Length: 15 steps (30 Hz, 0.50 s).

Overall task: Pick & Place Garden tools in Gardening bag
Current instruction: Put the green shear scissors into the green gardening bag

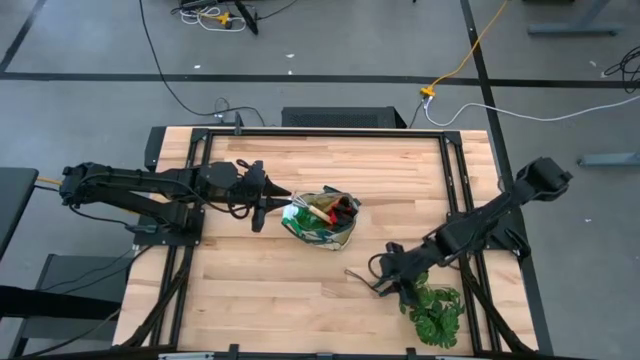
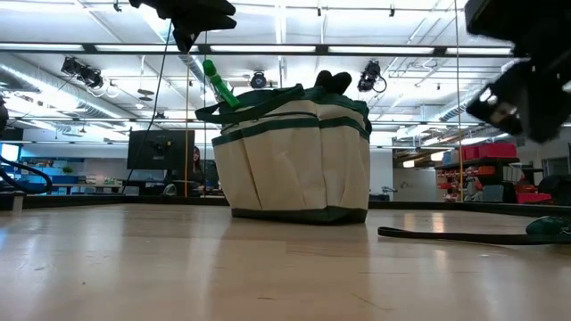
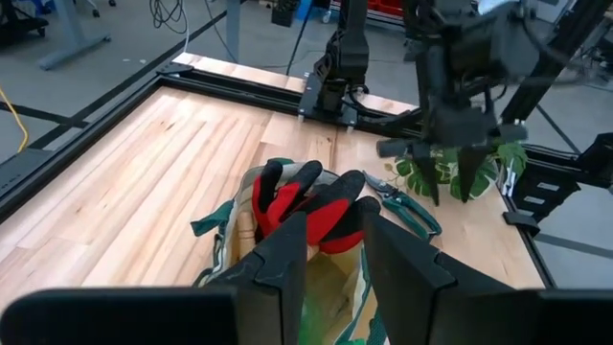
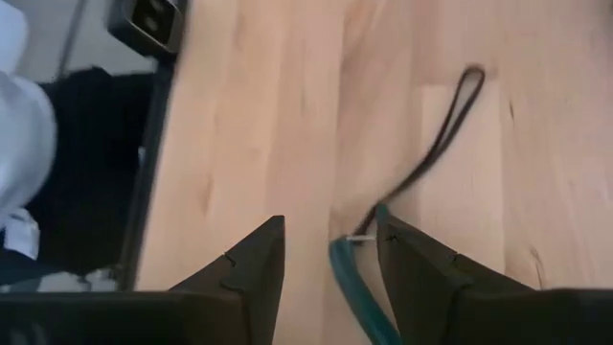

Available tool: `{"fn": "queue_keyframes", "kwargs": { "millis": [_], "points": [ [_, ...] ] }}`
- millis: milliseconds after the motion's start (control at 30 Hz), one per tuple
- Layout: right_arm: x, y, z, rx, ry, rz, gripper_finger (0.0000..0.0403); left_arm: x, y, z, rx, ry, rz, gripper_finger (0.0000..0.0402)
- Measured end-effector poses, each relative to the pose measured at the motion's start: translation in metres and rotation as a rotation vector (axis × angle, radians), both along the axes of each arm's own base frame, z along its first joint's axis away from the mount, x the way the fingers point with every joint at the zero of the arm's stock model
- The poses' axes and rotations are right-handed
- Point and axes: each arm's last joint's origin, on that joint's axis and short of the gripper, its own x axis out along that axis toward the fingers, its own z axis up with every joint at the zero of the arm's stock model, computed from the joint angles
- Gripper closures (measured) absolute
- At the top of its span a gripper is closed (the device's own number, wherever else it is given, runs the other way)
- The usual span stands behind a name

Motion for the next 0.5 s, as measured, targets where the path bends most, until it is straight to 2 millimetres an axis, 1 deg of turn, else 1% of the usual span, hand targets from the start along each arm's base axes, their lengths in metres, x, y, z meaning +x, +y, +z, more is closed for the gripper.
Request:
{"fn": "queue_keyframes", "kwargs": {
  "millis": [333,400,500],
  "points": [
    [0.008,0.005,-0.031,-0.085,0.092,0.043,0.0238,0.000,0.000,0.000,-0.001,0.000,0.000,0.0290],
    [0.010,0.006,-0.033,-0.114,0.102,0.061,0.0238,0.000,0.000,0.000,-0.001,0.000,0.000,0.0290],
    [0.017,0.009,-0.028,-0.193,0.086,0.090,0.0238,0.000,0.000,0.000,-0.001,0.000,0.001,0.0290]
  ]
}}
